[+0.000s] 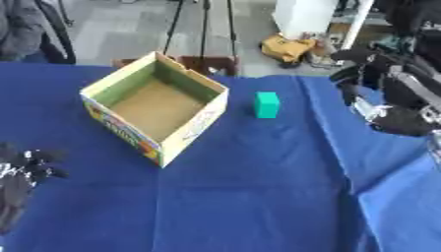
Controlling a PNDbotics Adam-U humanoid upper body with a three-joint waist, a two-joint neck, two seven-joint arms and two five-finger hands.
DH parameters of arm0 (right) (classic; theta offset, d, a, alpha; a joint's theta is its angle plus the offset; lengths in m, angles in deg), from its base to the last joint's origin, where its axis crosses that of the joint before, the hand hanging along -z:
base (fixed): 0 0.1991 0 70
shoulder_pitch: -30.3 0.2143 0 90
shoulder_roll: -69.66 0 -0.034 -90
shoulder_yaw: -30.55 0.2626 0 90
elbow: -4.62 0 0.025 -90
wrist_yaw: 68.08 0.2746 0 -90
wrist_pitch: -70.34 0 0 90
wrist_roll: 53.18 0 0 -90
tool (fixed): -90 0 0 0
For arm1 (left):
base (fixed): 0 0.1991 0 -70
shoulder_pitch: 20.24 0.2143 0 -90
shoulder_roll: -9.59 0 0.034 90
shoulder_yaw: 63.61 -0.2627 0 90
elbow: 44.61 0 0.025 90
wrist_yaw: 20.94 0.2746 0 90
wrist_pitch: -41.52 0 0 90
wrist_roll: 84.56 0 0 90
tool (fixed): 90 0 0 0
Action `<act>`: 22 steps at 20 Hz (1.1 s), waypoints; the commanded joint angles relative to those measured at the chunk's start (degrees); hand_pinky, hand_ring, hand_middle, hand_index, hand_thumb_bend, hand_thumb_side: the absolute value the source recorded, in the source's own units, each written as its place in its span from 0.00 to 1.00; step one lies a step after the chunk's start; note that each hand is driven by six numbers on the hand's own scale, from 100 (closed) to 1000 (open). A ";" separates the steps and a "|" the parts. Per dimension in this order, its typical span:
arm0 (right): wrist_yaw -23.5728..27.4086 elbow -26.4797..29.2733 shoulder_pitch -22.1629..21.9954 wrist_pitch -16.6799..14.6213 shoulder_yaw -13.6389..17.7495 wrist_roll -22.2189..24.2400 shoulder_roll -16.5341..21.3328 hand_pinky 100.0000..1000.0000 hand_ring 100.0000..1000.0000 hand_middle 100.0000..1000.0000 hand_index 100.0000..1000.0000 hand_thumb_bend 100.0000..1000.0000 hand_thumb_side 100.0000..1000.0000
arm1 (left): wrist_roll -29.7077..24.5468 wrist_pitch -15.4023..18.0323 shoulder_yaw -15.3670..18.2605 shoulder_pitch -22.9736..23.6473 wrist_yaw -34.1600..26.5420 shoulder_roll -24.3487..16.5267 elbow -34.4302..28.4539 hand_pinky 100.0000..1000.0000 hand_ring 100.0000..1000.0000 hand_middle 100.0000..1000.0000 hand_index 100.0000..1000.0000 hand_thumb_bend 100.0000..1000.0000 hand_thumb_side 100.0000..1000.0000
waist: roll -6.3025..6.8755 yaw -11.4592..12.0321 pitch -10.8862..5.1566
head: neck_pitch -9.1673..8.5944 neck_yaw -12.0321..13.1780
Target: Pick up objects on the table and place them in the box.
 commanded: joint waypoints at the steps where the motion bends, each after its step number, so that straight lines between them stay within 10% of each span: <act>1: -3.20 -4.27 3.38 -0.28 0.49 2.91 5.67 0.73 0.78 0.90 0.92 0.00 0.28 | -0.46 0.04 -0.40 -0.57 0.27 -1.37 -0.50 0.57 0.79 0.54 0.58 0.37 1.00 | -0.22 0.66 -1.00 | -0.29 -0.65; 10: -11.99 -18.56 12.81 0.69 0.70 8.42 4.15 0.73 0.80 0.91 0.91 0.00 0.24 | -1.76 0.06 -1.76 -1.38 0.53 -2.22 -0.56 0.57 0.79 0.53 0.58 0.36 1.00 | -1.93 5.28 -0.70 | -0.01 -2.87; 22: -23.40 -36.01 20.91 -7.36 -1.26 6.95 2.31 0.72 0.81 0.90 0.91 0.16 0.21 | -3.75 0.03 -3.74 -3.03 0.72 -2.25 -0.93 0.57 0.79 0.53 0.58 0.36 1.00 | -3.25 10.58 0.72 | -0.19 -6.75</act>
